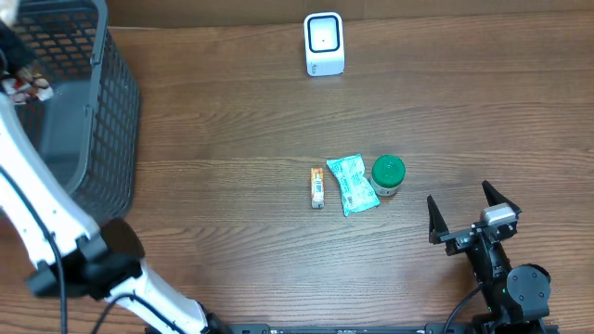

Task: Scan the item barcode
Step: 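Lift the bag out and carry it right toward the table centre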

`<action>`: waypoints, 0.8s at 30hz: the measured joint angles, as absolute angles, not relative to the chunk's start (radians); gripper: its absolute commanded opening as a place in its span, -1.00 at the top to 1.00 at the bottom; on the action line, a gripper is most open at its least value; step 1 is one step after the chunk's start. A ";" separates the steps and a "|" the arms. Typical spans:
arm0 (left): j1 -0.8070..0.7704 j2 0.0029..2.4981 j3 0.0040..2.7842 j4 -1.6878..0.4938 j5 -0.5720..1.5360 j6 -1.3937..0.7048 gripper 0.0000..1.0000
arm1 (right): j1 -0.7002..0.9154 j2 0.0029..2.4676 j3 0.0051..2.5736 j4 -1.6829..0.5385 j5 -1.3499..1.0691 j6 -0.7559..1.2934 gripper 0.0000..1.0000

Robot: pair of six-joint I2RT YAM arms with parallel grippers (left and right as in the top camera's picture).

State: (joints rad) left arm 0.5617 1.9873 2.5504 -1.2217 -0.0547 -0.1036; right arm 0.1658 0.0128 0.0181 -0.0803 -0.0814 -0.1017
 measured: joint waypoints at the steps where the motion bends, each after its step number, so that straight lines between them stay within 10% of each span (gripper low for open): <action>1: 0.558 1.966 2.551 -1.236 -0.047 -0.118 0.92 | 0.166 0.013 0.018 -0.080 -0.081 -0.101 -1.00; 24: -0.010 1.821 2.355 -1.628 0.052 -0.295 0.92 | 0.166 0.013 0.018 -0.080 -0.081 -0.102 -1.00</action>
State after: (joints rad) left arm -0.0105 1.8214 2.3550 -1.6276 0.0525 -0.2955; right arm 0.1658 0.0128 0.0181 -0.0803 -0.0814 -0.1017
